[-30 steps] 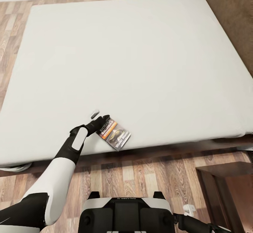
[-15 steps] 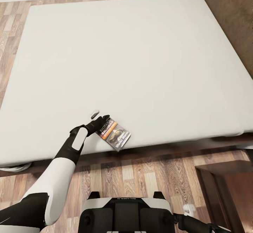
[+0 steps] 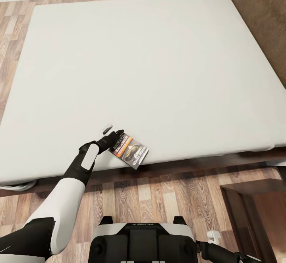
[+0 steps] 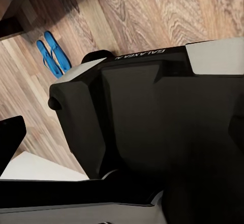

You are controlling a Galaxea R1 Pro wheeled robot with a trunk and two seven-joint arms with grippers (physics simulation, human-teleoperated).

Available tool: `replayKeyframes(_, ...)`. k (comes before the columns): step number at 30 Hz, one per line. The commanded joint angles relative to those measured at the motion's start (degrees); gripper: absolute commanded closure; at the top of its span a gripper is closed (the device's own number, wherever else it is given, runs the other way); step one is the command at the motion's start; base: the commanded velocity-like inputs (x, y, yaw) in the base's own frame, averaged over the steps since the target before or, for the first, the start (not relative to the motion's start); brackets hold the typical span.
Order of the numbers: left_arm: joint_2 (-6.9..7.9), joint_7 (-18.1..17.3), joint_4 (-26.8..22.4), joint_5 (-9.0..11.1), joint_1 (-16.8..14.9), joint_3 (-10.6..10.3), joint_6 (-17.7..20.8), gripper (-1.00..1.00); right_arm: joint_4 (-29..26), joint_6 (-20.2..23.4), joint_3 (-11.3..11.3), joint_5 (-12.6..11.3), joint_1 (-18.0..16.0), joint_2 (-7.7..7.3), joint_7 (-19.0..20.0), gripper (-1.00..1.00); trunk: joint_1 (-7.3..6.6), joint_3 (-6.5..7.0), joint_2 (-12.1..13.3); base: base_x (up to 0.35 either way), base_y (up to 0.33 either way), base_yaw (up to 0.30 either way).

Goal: In the bedroom, move the book from the bed onto either nightstand, and place the two sandals side by side next to the bed.

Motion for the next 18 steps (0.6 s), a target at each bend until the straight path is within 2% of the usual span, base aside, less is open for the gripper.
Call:
replayKeyframes(1,-0.08,-0.17,-0.02,0.02,-0.01,0.35,0.50,-1.00,0.03,0.59,-0.02,-0.49,-0.01,-0.01,0.21,-1.00,0.01,-0.03,-0.02,0.000,0.000,0.000)
replayKeyframes(11,-0.08,-0.17,-0.02,0.10,-0.01,0.35,0.50,-1.00,0.03,0.59,-0.03,-0.49,-0.01,-0.01,0.21,-1.00,0.01,-0.03,-0.02,0.000,0.000,-0.003)
replayKeyframes(18,-0.08,-0.17,-0.02,0.11,-0.01,0.35,0.50,-1.00,0.01,0.59,-0.01,-0.49,-0.01,-0.01,0.21,-1.00,0.01,-0.01,-0.02,0.000,0.000,-0.142)
